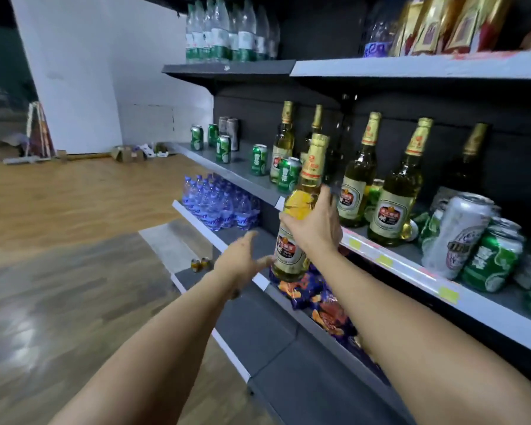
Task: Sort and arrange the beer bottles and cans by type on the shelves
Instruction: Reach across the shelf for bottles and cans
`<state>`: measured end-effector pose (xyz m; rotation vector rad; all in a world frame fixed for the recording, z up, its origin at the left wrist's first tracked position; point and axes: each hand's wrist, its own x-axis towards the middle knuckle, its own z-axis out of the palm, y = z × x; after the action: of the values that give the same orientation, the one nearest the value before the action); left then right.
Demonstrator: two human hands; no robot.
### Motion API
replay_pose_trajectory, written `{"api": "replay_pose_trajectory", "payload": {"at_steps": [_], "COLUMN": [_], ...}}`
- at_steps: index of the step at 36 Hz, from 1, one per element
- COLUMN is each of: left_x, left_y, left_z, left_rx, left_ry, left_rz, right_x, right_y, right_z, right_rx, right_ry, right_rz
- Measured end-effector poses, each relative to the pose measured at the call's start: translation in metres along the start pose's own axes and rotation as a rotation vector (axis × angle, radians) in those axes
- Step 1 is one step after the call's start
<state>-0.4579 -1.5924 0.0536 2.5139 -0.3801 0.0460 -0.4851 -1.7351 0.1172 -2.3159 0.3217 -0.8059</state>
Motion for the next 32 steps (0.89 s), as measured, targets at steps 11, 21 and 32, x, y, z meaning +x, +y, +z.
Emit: {"api": "replay_pose_trajectory", "payload": {"at_steps": [11, 21, 32], "left_x": [0.165, 0.295, 0.409], "left_y": [0.010, -0.018, -0.046], "left_z": [-0.028, -0.041, -0.051], "left_rx": [-0.617, -0.408, -0.419], "left_ry": [0.069, 0.152, 0.135], "left_rz": [0.140, 0.165, 0.128], "right_x": [0.122, 0.220, 0.313], "right_y": [-0.056, -0.055, -0.060], "right_z": [0.067, 0.141, 0.210], "right_rx": [0.038, -0.031, -0.078], "right_ry": [0.134, 0.125, 0.080], "right_rz": [0.009, -0.042, -0.060]}}
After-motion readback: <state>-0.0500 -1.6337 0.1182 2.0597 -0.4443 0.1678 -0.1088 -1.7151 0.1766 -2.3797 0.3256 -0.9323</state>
